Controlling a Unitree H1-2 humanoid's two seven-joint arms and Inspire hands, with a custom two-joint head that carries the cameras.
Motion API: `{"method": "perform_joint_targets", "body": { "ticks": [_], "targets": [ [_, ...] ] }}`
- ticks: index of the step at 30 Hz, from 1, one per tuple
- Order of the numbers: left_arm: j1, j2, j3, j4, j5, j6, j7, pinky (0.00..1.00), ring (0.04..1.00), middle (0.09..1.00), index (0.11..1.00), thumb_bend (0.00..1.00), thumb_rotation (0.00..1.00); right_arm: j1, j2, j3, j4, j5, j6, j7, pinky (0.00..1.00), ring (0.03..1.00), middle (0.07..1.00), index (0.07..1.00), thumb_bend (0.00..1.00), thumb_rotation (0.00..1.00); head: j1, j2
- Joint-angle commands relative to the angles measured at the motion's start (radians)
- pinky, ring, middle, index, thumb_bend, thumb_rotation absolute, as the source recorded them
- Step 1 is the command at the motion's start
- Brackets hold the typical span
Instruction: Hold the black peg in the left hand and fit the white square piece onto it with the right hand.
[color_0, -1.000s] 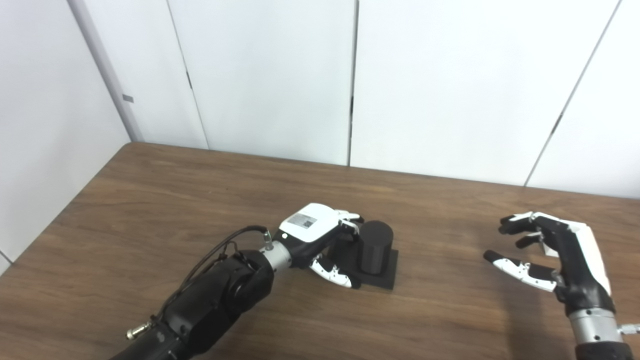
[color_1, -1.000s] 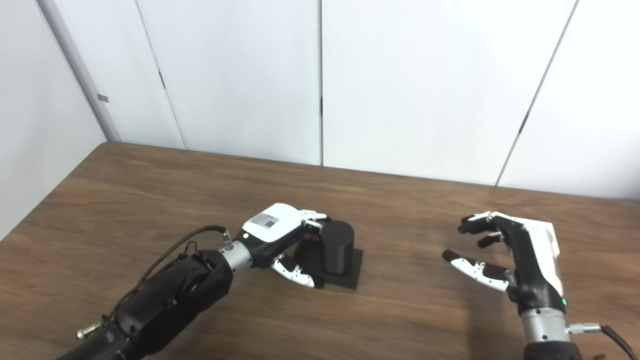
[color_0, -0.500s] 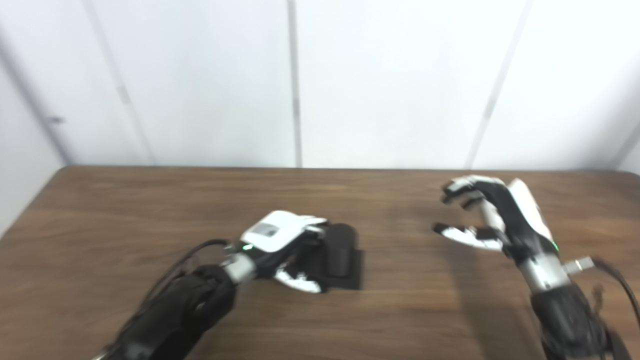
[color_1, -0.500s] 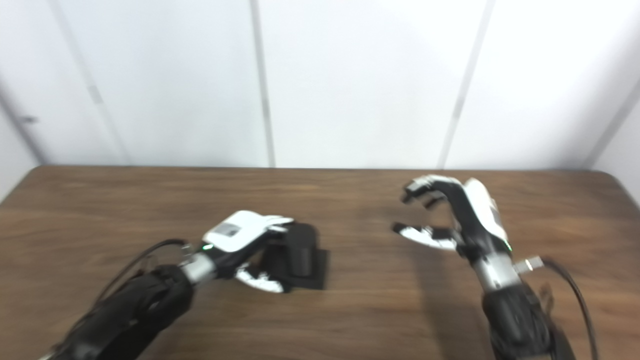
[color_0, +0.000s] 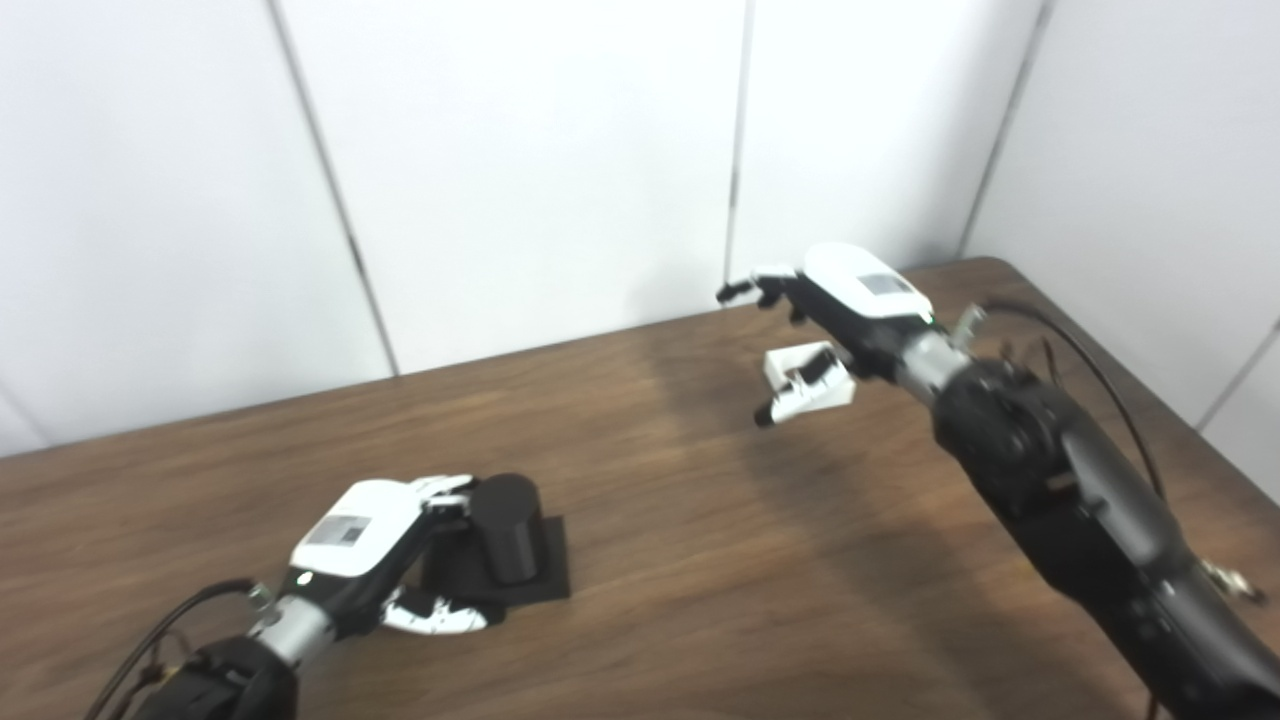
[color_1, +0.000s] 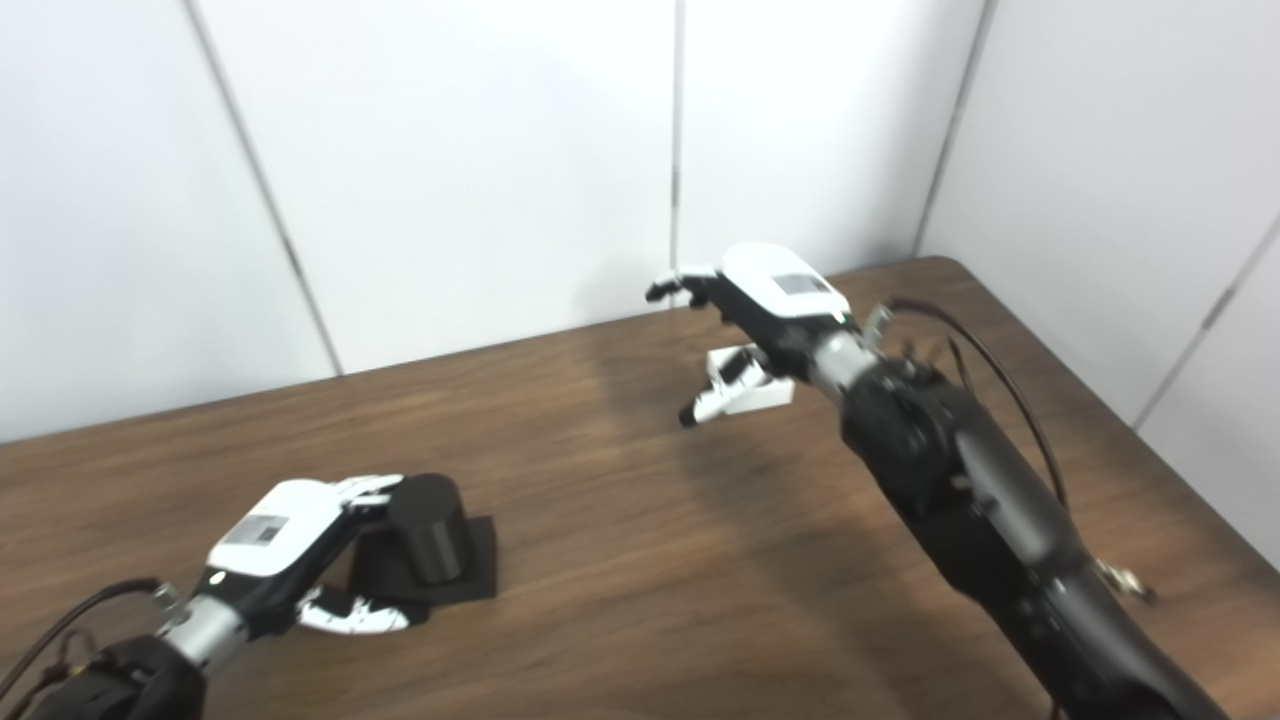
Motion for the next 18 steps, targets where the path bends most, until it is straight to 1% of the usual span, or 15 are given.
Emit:
{"method": "perform_joint_targets", "body": {
  "ticks": [1,3,6,9,11,13,18],
  "targets": [
    [0.07,0.029,-0.058,0.046,0.041,-0.062,-0.076,0.79,0.863,0.878,0.591,0.92,0.11,-0.057,-0.02,-0.009,0.005,-0.021,0.009,-0.011,0.63,0.768,0.812,0.769,0.74,0.16,-0.002,0.0],
    [0.073,0.034,-0.054,0.045,0.042,-0.071,-0.069,0.79,0.86,0.878,0.588,0.92,0.1,-0.079,-0.027,-0.002,0.034,-0.032,0.007,-0.008,0.64,0.768,0.808,0.766,0.74,0.15,-0.01,-0.003],
    [0.079,0.04,-0.05,0.041,0.047,-0.08,-0.063,0.77,0.854,0.874,0.586,0.93,0.08,-0.115,-0.049,0.018,0.081,-0.042,0.003,0.02,0.67,0.79,0.821,0.776,0.78,0.19,-0.016,-0.008],
    [0.084,0.044,-0.044,0.036,0.051,-0.087,-0.061,0.76,0.846,0.867,0.585,0.94,0.08,-0.157,-0.081,0.053,0.134,-0.054,0.003,0.077,0.7,0.827,0.854,0.803,0.81,0.25,-0.018,-0.012],
    [0.087,0.047,-0.041,0.033,0.05,-0.09,-0.06,0.76,0.842,0.862,0.584,0.94,0.08,-0.186,-0.094,0.076,0.163,-0.067,0.019,0.114,0.74,0.856,0.886,0.823,0.84,0.28,-0.019,-0.012],
    [0.089,0.048,-0.04,0.033,0.053,-0.092,-0.059,0.76,0.84,0.859,0.585,0.94,0.07,-0.211,-0.099,0.093,0.186,-0.077,0.035,0.144,0.77,0.873,0.902,0.834,0.86,0.28,-0.023,-0.013],
    [0.093,0.049,-0.039,0.029,0.057,-0.081,-0.062,0.76,0.845,0.863,0.592,0.93,0.09,-0.27,-0.106,0.127,0.264,-0.089,0.044,0.196,0.84,0.923,0.952,0.905,0.95,0.28,-0.023,-0.015]
  ]
}}
